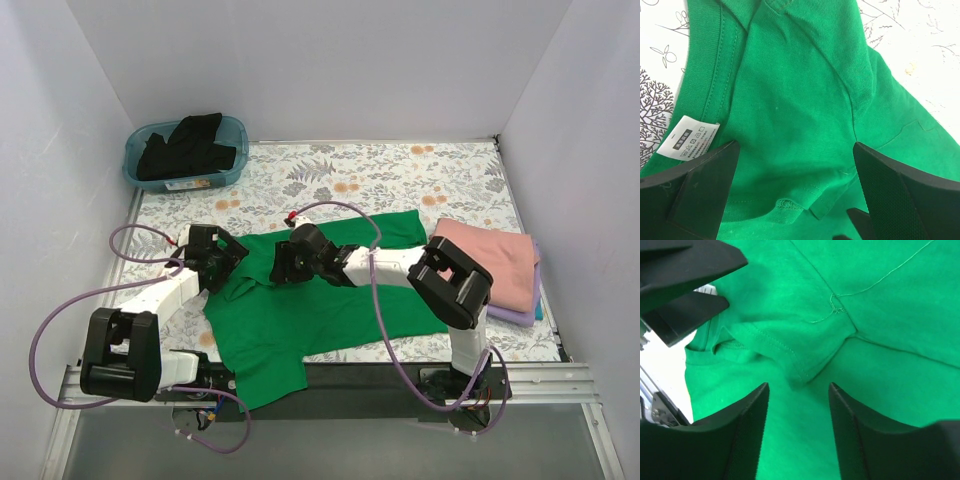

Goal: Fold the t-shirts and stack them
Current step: Fold the tshirt

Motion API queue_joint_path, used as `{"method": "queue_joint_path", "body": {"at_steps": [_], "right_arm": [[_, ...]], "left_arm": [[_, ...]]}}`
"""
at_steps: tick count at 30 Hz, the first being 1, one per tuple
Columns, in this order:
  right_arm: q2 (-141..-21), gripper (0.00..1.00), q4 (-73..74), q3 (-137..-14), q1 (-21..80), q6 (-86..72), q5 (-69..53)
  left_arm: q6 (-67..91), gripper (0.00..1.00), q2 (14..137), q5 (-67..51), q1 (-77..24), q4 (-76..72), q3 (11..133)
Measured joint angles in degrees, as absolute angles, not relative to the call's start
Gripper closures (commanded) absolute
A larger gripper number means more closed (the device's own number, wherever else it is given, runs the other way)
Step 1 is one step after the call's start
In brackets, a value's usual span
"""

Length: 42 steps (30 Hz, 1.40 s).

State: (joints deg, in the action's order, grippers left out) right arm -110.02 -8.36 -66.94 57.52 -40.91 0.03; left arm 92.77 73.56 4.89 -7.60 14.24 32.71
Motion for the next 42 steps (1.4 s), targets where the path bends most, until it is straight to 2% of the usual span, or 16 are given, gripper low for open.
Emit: {"method": "queue_joint_path", "body": {"at_steps": [9, 12, 14, 42], "right_arm": [[-115.5, 0.66, -10.0, -69.3, 58.5, -45.3, -2.3], [-115.9, 0.88, -10.4, -69.8, 59.0, -46.0, -3.1], [-115.9, 0.98, -10.5, -69.8, 59.3, -46.6, -3.2], [-108.8, 0.99, -7.0, -62.9, 58.4, -43.3, 0.6]], "left_arm": [[92.8, 0.02, 72.3, 4.9, -7.6, 12.9, 31.3], [92.8, 0.02, 72.3, 4.9, -7.6, 12.8, 31.3], [92.9, 0.02, 72.2, 4.8, -7.4, 12.8, 31.2], [93.8, 0.02, 72.0, 6.7, -6.3, 13.4, 31.2]]}}
